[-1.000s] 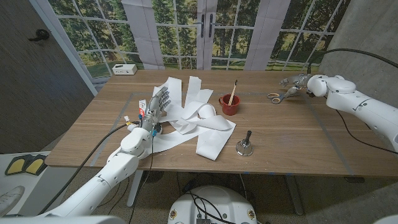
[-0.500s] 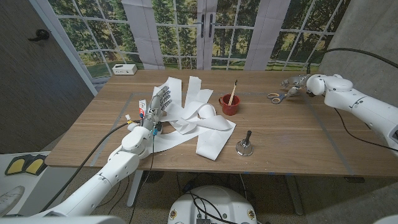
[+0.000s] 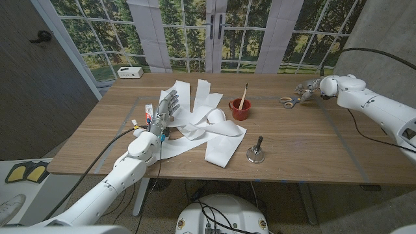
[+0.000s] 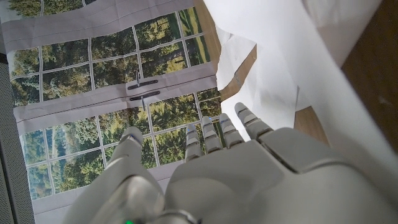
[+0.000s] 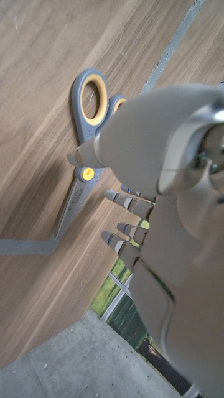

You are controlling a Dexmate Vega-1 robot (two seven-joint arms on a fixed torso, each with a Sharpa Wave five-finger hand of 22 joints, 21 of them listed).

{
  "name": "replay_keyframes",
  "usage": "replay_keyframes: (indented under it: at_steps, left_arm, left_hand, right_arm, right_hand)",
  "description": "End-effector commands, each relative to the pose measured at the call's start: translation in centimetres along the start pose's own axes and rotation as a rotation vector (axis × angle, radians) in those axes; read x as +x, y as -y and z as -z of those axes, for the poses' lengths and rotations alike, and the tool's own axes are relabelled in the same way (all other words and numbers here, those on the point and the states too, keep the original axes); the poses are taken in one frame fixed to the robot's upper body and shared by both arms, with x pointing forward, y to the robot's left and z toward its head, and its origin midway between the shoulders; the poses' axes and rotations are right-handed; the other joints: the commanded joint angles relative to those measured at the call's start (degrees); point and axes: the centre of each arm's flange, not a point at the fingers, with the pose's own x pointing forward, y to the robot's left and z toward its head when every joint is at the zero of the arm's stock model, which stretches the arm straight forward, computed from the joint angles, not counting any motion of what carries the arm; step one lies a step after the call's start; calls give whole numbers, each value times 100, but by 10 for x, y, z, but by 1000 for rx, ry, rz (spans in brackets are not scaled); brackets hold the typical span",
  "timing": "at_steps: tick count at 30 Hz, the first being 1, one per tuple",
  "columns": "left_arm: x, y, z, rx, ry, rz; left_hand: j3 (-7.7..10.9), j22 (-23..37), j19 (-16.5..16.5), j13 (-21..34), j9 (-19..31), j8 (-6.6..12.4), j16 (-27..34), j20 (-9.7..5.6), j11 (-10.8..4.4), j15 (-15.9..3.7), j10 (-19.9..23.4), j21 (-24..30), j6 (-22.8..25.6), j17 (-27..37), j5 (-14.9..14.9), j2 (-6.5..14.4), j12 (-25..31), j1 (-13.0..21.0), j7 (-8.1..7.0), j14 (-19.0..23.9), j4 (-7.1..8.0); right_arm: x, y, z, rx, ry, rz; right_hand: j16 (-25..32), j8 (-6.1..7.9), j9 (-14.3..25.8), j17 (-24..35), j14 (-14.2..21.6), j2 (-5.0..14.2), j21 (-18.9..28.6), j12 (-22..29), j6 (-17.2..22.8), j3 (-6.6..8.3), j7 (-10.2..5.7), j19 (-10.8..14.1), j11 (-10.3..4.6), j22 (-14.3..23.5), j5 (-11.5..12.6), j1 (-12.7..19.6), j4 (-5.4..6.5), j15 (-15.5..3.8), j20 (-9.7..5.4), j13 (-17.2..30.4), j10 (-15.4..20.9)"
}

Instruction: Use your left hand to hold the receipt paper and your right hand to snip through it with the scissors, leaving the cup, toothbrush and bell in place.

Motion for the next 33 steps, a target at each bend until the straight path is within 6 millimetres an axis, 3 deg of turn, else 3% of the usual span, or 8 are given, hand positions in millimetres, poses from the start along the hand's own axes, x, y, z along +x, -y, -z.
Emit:
replay_keyframes:
  at_steps: [1, 15, 33]
  left_arm:
    - [1, 3, 2, -2, -3, -4]
    - [0, 4, 3, -5, -7, -4]
    - [-4, 3, 3, -9, -4, -6]
  left_hand:
    - [-18, 12, 18, 33, 16, 5, 0, 25, 9, -309, 45, -19, 29, 33, 15, 68, -12, 10, 34, 33, 11]
    - [-19, 13, 24, 34, 16, 1, 0, 26, 5, -318, 53, -30, 25, 33, 15, 76, -13, 8, 16, 40, 12]
    - [-24, 13, 25, 35, 16, 4, -2, 22, -4, -313, 54, -47, 35, 33, 14, 80, -18, 1, 5, 41, 13]
  right_arm:
    - [5, 2, -3, 2, 17, -23]
    - [7, -2, -8, 20, 38, -8]
    - [5, -8, -11, -3, 38, 14]
  right_hand:
    - [-10, 3, 20, 9, -12, -42, 2, 22, -22, -4, -1, -22, -3, 17, -5, -15, 43, -966, -69, 22, 29]
    - [40, 31, 18, 12, 91, -91, 32, 85, 40, -60, 48, 50, -1, 18, 3, -101, 84, -961, 36, 50, 200]
    - [76, 44, 21, 16, 230, -69, 29, 188, 131, -49, 35, 82, 1, 21, 21, -51, 61, -993, 1, 145, 496]
